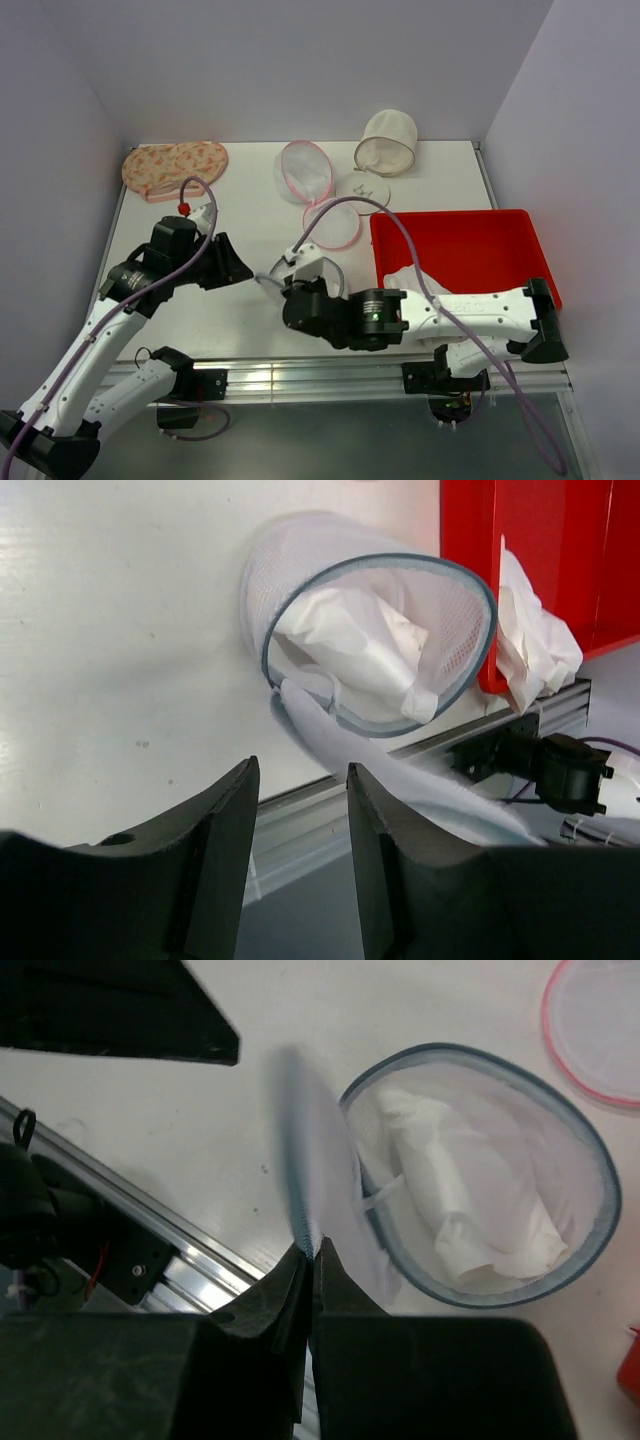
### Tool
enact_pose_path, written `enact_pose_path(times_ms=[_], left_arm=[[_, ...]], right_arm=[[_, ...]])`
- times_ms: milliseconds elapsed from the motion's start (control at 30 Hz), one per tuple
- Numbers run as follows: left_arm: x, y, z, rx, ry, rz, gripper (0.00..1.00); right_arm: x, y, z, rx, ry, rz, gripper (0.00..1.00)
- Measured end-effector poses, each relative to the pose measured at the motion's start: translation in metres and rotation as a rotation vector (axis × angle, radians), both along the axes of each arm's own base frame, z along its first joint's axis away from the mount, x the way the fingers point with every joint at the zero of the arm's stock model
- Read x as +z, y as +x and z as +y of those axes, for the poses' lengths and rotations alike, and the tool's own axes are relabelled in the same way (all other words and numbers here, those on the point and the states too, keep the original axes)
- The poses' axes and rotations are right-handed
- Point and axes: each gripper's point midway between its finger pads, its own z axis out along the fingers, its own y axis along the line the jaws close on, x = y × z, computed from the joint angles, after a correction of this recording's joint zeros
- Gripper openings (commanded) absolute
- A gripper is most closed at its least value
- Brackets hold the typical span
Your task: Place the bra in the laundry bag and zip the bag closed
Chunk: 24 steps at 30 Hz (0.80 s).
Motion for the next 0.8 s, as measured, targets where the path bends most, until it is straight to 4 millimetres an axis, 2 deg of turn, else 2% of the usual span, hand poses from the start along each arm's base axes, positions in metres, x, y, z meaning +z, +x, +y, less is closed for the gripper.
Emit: enact_pose_path(times_ms=[200, 400, 600, 733, 800], left_arm=[[0.005, 0.011, 0.003, 0.039, -0.001, -0.056, 0.51], [0.012, 0.022, -0.002, 0.046, -0.034, -0.111, 0.49], [-0.006, 0.028, -0.008, 0.038, -0.061, -0.138, 0.47], [-0.022, 0.030, -0.010, 0.033, -0.093, -0.184, 0.45], [-0.029, 0.033, -0.012, 0.034, -0.106, -0.209, 0.40]], right_arm=[[0.003, 0.024, -0.023, -0.057, 0.097, 0.076, 0.00], [-0.003, 0.038, -0.033, -0.072, 0.161, 0.148, 0.00], [-0.009, 0.053, -0.047, -0.084, 0.237, 0.214, 0.00], [-0.002, 0.062, -0.056, -0.083, 0.306, 0.245, 0.00], [0.002, 0.065, -0.059, -0.078, 0.338, 0.256, 0.00]])
